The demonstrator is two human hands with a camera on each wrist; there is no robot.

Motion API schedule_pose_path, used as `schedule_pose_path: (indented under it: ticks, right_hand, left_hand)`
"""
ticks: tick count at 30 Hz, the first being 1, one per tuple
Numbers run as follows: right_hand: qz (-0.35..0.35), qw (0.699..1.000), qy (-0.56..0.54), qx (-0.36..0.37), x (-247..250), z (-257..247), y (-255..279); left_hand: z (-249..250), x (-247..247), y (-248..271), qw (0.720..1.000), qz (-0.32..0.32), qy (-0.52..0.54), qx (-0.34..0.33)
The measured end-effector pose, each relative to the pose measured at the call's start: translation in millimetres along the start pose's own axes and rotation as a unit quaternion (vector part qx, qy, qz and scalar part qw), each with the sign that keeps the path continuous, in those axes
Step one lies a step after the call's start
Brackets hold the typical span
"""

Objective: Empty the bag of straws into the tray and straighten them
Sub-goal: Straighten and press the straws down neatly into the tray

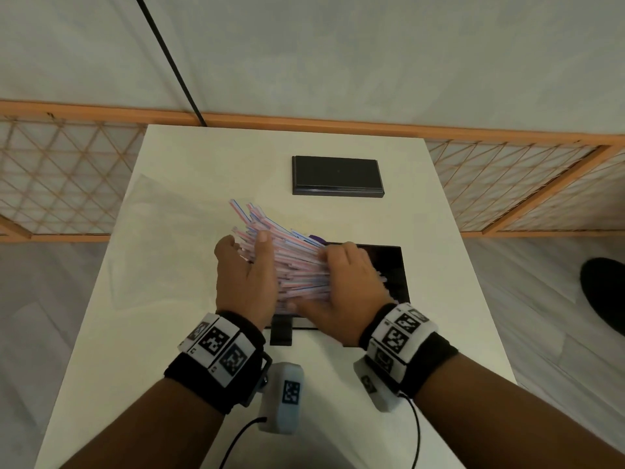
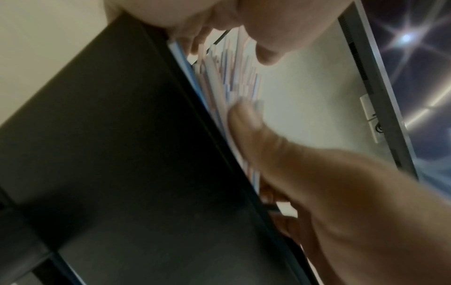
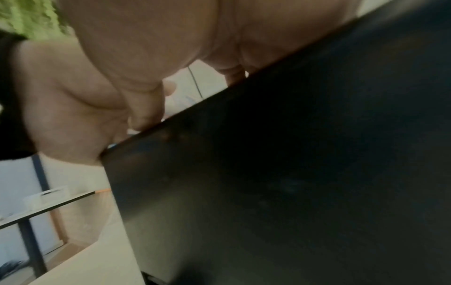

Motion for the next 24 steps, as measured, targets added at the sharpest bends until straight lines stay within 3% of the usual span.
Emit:
schedule_pose_path:
  ticks: [3,5,11,16,24]
  right_hand:
    - [-0.070,0.992,0.075,-0.067,0.2,29.1,2.9]
    - [-0.096,0.990,0.067,-0.080,-5.7,38.7,2.3]
    - [-0.103,0.992,0.025,-0.070,-14.4,28.7,-3.4]
    - [-0.082,0.992,0.013,-0.100,-15.1,29.8,-5.3]
    - [-0.111,0.986,0.101,-0.075,-11.0,17.7,-5.5]
  left_hand:
    - [-6.2,0.2,-0.3,0.998,-0.015,0.058,0.028]
    - [-5.5,-0.4,1.8,0.996,-0.022,0.079,0.024]
    - [-0.1,-2.5,6.2,0.996,-0.029,0.083,-0.003]
    - [3.0,7.2,6.4,0.986,0.002,0.164,-0.001]
    - [19.4,11.5,-12.4,0.976,0.006,0.215,0.007]
Point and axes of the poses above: each hand's wrist, its own y-axis away from the middle knuckle, its own x-axis out of the back of the hand, z = x × y, the point moved 5 cm from there along -y, towards the middle knuckle, and after that the axes turned 3 degrees about y, right-handed, at the moved point
